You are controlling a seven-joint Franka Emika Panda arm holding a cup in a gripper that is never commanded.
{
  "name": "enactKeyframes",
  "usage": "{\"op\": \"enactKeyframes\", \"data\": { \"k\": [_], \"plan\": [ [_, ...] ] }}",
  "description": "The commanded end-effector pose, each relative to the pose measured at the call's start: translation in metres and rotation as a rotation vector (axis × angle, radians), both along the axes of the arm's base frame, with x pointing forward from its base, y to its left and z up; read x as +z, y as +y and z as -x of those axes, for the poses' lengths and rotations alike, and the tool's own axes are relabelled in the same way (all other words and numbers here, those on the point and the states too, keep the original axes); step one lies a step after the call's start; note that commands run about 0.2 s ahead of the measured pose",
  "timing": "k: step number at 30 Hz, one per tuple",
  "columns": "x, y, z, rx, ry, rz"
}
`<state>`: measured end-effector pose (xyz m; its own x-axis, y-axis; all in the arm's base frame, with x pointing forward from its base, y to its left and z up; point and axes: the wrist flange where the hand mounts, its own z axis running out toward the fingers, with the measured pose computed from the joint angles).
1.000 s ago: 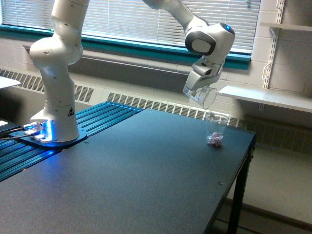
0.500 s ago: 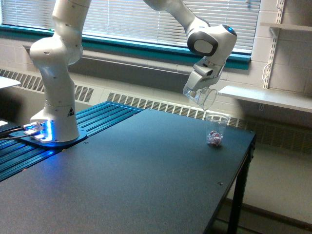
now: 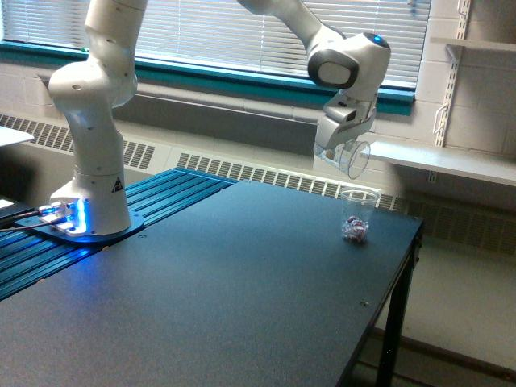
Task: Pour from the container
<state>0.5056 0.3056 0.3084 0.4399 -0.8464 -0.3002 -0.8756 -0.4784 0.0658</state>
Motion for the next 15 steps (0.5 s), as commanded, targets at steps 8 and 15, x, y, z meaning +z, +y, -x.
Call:
{"op": "enactKeyframes", "data": {
  "k": [8,15],
  "plan": [
    [-0.068,-0.212,-0.024,-0.232,-0.096,0.08],
    [-0.065,-0.277,-0.025,-0.154,-0.243,0.192]
  ]
}}
